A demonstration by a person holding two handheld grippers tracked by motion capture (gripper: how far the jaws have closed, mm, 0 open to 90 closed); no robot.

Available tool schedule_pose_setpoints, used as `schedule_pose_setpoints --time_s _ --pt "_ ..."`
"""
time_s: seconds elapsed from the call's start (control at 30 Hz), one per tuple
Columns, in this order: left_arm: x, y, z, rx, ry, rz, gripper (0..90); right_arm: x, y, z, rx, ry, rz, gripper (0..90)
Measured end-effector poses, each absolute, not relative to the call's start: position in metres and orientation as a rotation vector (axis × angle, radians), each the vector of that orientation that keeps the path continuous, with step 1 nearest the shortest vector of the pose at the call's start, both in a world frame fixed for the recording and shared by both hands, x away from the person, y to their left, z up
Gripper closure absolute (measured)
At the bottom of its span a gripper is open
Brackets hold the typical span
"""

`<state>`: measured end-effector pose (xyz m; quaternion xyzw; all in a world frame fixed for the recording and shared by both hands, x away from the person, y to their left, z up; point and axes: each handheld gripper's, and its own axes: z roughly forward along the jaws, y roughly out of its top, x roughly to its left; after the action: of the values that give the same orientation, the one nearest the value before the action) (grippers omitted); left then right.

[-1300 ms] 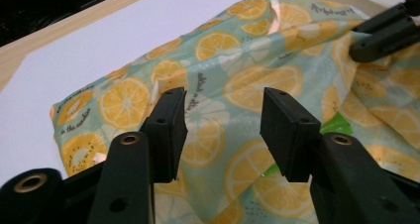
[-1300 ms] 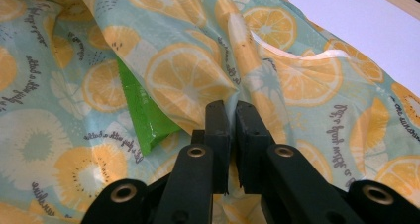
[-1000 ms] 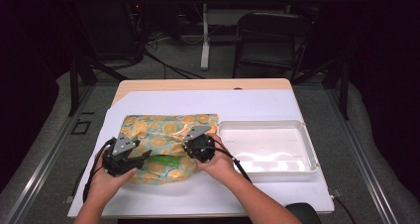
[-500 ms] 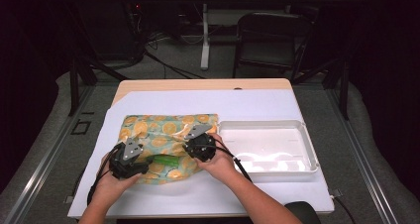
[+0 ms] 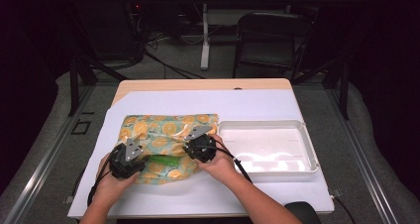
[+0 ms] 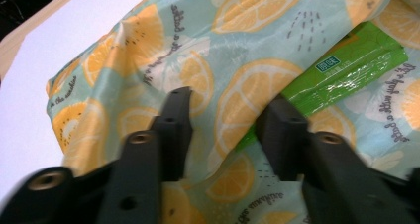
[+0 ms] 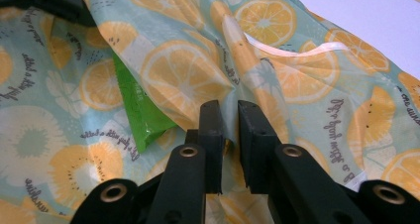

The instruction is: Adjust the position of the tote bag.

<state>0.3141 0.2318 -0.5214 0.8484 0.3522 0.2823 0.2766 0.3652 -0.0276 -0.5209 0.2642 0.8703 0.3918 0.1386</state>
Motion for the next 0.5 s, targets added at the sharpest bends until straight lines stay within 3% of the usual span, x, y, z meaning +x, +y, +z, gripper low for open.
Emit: schedule_pose_setpoints --time_s 0.03,0.23,0.5 --pt "0.314 0.232 -0.521 2.271 0.943 0.754 74.5 0.365 -0.028 -0.521 0.772 2.506 1.144 79.2" --pt "0.321 0.233 -0.509 2.208 0.975 0.770 88.4 0.364 -0.031 -0.518 0.783 2.496 1.154 76.3" --pt "0.336 0.226 -0.489 2.181 0.978 0.834 90.0 0.360 -0.035 -0.507 0.789 2.453 1.224 68.4"
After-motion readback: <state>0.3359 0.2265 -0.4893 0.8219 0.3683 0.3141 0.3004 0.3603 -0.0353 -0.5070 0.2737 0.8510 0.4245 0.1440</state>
